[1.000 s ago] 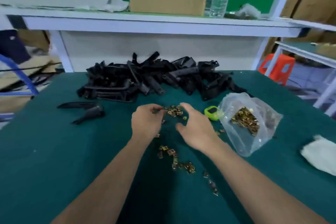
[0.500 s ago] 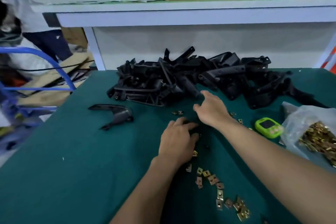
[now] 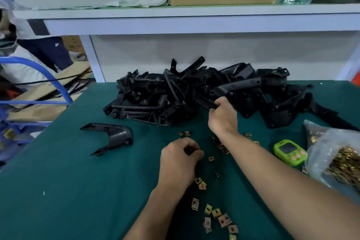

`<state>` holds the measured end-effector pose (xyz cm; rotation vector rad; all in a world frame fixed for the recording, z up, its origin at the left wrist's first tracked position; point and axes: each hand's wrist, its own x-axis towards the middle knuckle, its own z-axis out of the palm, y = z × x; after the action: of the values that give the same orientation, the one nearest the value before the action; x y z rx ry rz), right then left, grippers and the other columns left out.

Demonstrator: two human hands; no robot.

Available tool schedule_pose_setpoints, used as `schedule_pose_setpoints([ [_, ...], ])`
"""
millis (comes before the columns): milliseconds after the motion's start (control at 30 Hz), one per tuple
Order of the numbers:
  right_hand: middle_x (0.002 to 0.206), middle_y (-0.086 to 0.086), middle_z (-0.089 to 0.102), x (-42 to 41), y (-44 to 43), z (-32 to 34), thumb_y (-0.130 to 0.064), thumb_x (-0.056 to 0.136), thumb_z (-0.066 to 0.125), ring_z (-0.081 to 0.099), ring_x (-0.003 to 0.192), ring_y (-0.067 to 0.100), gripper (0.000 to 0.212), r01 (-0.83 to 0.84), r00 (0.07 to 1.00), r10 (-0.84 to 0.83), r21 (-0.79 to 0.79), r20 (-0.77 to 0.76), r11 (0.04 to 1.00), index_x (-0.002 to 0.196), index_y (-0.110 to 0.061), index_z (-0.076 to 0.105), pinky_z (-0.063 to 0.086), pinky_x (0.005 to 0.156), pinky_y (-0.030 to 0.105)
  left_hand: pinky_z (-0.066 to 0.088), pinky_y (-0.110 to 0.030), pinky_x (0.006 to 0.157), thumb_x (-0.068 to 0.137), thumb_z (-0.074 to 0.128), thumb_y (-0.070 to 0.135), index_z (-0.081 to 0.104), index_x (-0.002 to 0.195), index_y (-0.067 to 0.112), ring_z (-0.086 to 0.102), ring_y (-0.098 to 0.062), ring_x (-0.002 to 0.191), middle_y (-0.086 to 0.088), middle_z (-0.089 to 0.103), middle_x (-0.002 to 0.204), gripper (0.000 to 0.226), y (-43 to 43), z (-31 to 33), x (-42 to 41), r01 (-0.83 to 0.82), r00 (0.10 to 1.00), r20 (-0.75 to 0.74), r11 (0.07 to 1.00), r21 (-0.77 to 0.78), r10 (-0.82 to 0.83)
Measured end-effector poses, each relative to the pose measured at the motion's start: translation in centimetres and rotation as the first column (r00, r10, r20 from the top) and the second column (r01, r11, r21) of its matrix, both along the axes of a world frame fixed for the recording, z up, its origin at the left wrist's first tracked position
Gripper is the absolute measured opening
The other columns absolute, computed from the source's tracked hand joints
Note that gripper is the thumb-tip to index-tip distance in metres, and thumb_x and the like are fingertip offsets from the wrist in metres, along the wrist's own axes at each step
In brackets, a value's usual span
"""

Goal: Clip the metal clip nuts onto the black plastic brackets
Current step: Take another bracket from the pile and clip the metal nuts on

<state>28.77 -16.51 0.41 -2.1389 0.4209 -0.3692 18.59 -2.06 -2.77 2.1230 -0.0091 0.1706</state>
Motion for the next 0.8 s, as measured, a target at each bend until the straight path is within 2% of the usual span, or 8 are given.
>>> schedule_pose_setpoints([
  [200,0.068,-0.003,0.066,-10.4,-3.5,2.0,-0.01,0.095,0.059,0.062,0.061,0.015,0.027,-0.043,0.972,-0.046,0.367,0.23,0.929,0.086,-0.036,0.061,0.047,0.06,0.034,0.045,-0.004,0.057,0.081,0.087,0.021,0.076,0.069,0.036,0.063,0.013,0.073,0.034,0.067,0.073,0.021,0.3,0.2,-0.6,-0.032,0.999,-0.046,0.998,-0.047,0.03],
  [267,0.063,0.004,0.061,-14.0,-4.3,1.5,-0.004,0.093,0.058,0.058,0.059,0.02,0.028,-0.087,0.963,-0.06,0.513,0.264,0.854,0.083,-0.03,0.066,0.047,0.065,0.038,0.045,-0.003,0.057,0.081,0.086,0.018,0.074,0.064,0.041,0.064,0.014,0.072,0.033,0.068,0.07,0.031,0.3,0.4,-0.8,-0.04,0.999,-0.033,0.997,-0.059,0.038],
  [333,0.062,0.008,0.059,-16.5,-4.9,0.4,0.0,0.091,0.057,0.055,0.059,0.022,0.025,-0.054,0.958,-0.105,0.529,0.265,0.847,0.08,-0.021,0.067,0.045,0.07,0.043,0.045,0.0,0.059,0.081,0.086,0.016,0.077,0.069,0.041,0.064,0.016,0.073,0.029,0.07,0.067,0.03,0.3,0.6,-1.0,-0.068,0.998,0.005,0.995,-0.066,0.069],
  [433,0.062,-0.002,0.058,-18.3,-5.4,-0.8,-0.005,0.093,0.057,0.056,0.061,0.016,0.023,0.039,0.947,-0.17,0.428,0.273,0.903,0.077,-0.019,0.063,0.042,0.067,0.037,0.041,0.004,0.063,0.082,0.085,0.014,0.082,0.083,0.033,0.061,0.021,0.077,0.028,0.069,0.072,0.019,0.1,0.8,-1.5,-0.088,0.994,0.059,0.996,-0.011,0.088],
  [500,0.068,-0.009,0.063,-18.7,-5.8,-1.0,-0.015,0.095,0.058,0.061,0.065,0.012,0.018,0.102,0.933,-0.202,0.319,0.299,0.942,0.087,-0.029,0.066,0.047,0.065,0.031,0.039,0.006,0.063,0.085,0.08,0.008,0.082,0.089,0.033,0.063,0.016,0.075,0.027,0.069,0.079,0.025,0.0,0.5,-2.0,-0.062,0.997,0.051,0.998,0.03,0.061],
  [600,0.098,-0.019,0.061,-18.7,-6.0,-0.7,-0.014,0.089,0.066,0.058,0.095,0.008,0.037,0.193,0.956,-0.163,-0.104,0.245,0.976,0.115,-0.04,0.061,0.05,0.088,0.033,0.045,0.002,0.066,0.094,0.067,0.007,0.079,0.106,0.036,0.065,0.006,0.078,0.019,0.073,0.098,0.034,0.1,0.5,-2.5,0.039,0.999,0.003,0.987,0.158,-0.04],
  [700,0.118,-0.012,0.059,-18.8,-5.3,-0.9,-0.005,0.082,0.07,0.046,0.119,0.011,0.052,0.062,0.986,0.01,-0.418,0.167,0.906,0.127,-0.029,0.062,0.037,0.107,0.032,0.054,-0.018,0.088,0.095,0.066,0.017,0.074,0.122,0.038,0.066,-0.007,0.1,0.015,0.07,0.118,0.035,0.1,0.7,-2.9,0.146,0.989,-0.015,0.963,0.229,-0.146],
  [800,0.131,-0.01,0.059,-18.7,-4.4,-1.6,-0.017,0.086,0.068,0.042,0.128,0.015,0.053,-0.142,0.982,0.186,-0.546,0.026,0.825,0.137,-0.027,0.059,0.029,0.114,0.03,0.047,-0.023,0.099,0.09,0.073,0.028,0.07,0.129,0.038,0.058,-0.008,0.117,0.014,0.065,0.128,0.04,-0.1,0.8,-3.2,0.177,0.982,0.016,0.952,0.249,-0.186],
])
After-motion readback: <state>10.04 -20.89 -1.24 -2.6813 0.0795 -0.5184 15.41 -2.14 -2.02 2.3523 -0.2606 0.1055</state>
